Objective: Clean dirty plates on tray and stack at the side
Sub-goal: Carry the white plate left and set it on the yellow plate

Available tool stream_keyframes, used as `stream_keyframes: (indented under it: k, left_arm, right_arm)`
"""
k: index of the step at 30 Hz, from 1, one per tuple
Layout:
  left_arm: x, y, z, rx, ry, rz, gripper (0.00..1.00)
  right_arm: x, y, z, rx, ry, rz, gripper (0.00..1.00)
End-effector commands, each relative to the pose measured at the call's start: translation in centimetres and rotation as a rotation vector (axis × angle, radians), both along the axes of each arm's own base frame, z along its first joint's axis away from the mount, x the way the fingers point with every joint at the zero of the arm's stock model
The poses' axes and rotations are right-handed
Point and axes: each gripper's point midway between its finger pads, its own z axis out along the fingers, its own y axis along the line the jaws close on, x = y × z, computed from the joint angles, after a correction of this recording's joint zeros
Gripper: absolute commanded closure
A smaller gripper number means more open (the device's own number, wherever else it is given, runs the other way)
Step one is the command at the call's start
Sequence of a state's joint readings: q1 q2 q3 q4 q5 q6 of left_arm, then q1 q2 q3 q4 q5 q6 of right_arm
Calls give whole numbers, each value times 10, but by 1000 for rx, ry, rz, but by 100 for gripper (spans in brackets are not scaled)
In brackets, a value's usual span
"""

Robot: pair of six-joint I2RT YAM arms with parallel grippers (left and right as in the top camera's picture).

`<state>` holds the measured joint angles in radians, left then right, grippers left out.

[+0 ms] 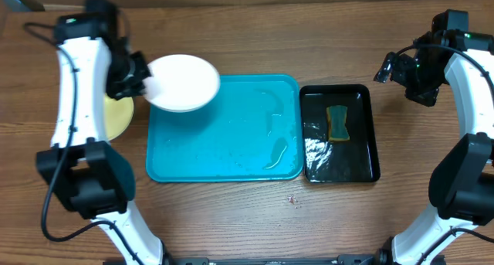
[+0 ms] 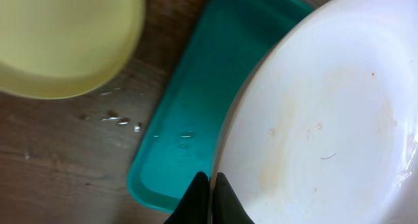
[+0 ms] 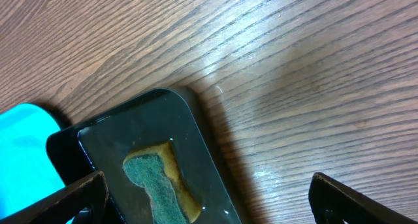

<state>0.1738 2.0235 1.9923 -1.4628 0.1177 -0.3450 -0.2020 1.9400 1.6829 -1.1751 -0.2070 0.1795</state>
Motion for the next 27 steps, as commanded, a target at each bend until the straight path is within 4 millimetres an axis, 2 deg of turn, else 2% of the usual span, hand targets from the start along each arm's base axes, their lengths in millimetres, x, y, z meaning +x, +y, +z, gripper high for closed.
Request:
stream_keyframes:
  k: [1, 5, 9, 11, 17, 27]
  left_arm:
    - [-9, 48, 12, -19, -24, 140, 96]
    - [-30, 105, 11, 20, -7, 278, 96]
    - [-51, 147, 10, 56, 9, 386, 96]
    - [-60, 162, 10, 70, 16, 427, 96]
    - [-71, 186, 10, 96, 8, 487, 95]
    - [-68, 202, 12, 170, -12, 508, 96]
  right_arm:
    - [2, 2, 10, -2, -29, 5, 0]
    - [2, 2, 10, -2, -28, 5, 0]
    - [2, 2, 10, -2, -28, 5, 0]
    - [2, 2, 10, -2, -28, 5, 0]
    - [2, 2, 10, -2, -28, 5, 0]
    - [2, 2, 10, -2, -29, 5, 0]
